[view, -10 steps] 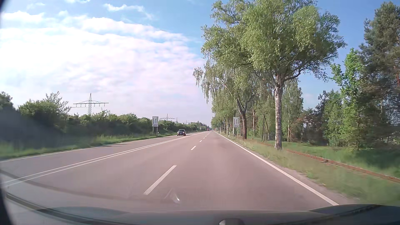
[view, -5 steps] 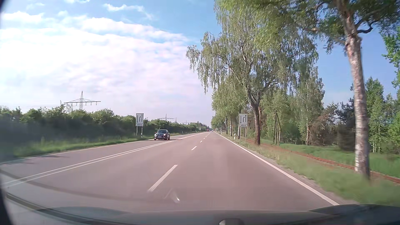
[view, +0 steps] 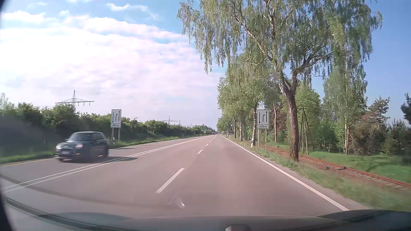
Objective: Follow the waypoints while adhering to traffic rules and regulations
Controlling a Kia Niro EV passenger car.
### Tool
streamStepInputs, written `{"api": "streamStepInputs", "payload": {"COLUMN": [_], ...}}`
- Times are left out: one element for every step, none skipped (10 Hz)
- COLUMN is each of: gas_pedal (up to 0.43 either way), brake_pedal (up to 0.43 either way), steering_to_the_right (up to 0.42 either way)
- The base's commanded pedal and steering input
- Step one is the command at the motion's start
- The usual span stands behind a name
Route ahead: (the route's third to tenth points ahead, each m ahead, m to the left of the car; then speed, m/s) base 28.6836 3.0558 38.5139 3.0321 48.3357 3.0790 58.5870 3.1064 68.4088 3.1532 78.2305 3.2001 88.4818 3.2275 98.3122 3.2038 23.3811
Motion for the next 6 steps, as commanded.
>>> {"api": "streamStepInputs", "payload": {"gas_pedal": [0.228, 0.228, 0.228, 0.228, 0.228, 0.228], "brake_pedal": [0.000, 0.000, 0.000, 0.000, 0.000, 0.000], "steering_to_the_right": [0.001, 0.001, 0.001, 0.001, 0.001, 0.001]}}
